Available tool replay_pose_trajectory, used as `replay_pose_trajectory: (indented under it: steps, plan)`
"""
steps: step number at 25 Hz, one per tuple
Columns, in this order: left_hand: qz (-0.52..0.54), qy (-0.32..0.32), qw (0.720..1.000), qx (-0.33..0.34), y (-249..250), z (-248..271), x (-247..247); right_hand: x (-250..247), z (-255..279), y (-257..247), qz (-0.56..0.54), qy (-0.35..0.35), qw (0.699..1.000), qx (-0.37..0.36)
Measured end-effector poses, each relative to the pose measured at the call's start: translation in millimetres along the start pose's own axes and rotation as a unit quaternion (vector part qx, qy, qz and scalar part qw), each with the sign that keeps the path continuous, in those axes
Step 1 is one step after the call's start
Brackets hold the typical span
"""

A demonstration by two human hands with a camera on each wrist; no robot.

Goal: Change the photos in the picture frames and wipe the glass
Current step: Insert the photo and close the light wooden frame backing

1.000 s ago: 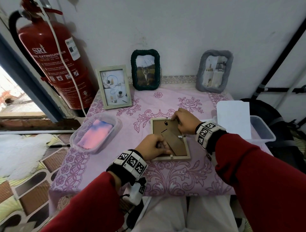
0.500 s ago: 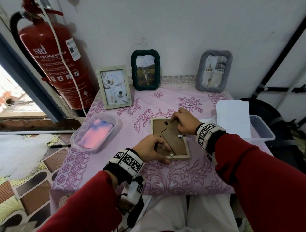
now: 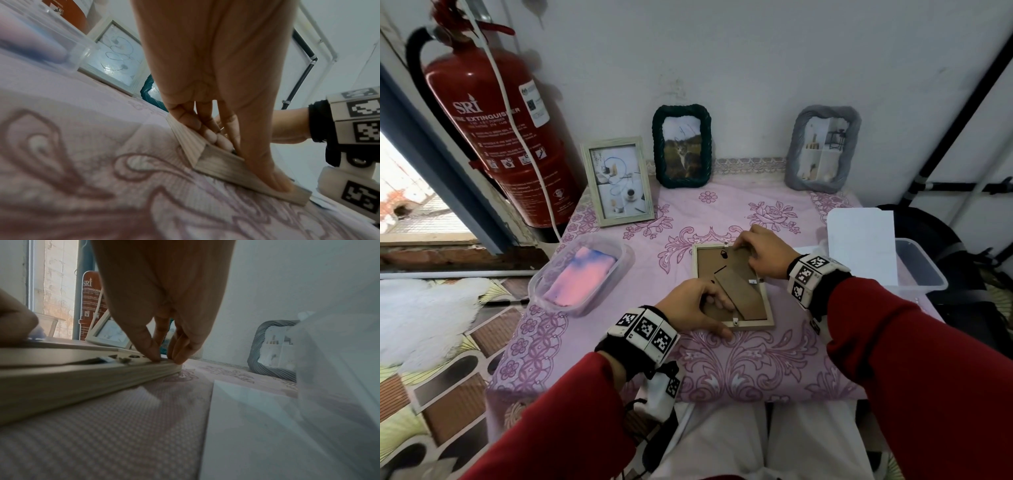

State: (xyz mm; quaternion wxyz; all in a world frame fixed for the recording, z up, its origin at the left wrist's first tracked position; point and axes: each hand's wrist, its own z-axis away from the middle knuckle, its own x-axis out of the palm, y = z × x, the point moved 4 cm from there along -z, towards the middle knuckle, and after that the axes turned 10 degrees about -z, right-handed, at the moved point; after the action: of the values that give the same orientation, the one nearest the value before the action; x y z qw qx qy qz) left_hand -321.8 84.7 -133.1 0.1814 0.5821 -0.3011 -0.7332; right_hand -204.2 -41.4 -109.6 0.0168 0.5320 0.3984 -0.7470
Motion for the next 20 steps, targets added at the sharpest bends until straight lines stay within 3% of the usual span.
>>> replay_pose_trajectory:
  steps: [2, 4, 7, 11, 15, 17, 20]
  plan:
    - [0.049, 0.032, 0.998, -0.017, -1, 0, -9, -5, 3, 2, -0.01, -0.004, 1.0, -0.005]
    - [0.074, 0.119, 0.989, -0.044, -6, 0, -22, -7, 8, 3, -0.025, -0.014, 1.0, -0.005]
    - [0.034, 0.225, 0.967, -0.117, -19, 4, -34, 0, 16, 0, -0.028, -0.012, 0.999, -0.011]
    - [-0.013, 0.167, 0.965, -0.204, -32, 8, -21, 10, 29, -8, -0.055, 0.044, 0.997, -0.027]
    - [-0.056, 0.133, 0.967, -0.211, -30, 7, -16, 19, 38, -11, -0.075, 0.035, 0.996, -0.034]
    - [-0.038, 0.114, 0.973, -0.195, -23, 5, -15, 19, 40, -10, -0.104, 0.033, 0.994, -0.029]
    - [0.088, 0.164, 0.964, -0.191, -18, 6, -14, 20, 44, -12, -0.149, 0.044, 0.988, -0.015]
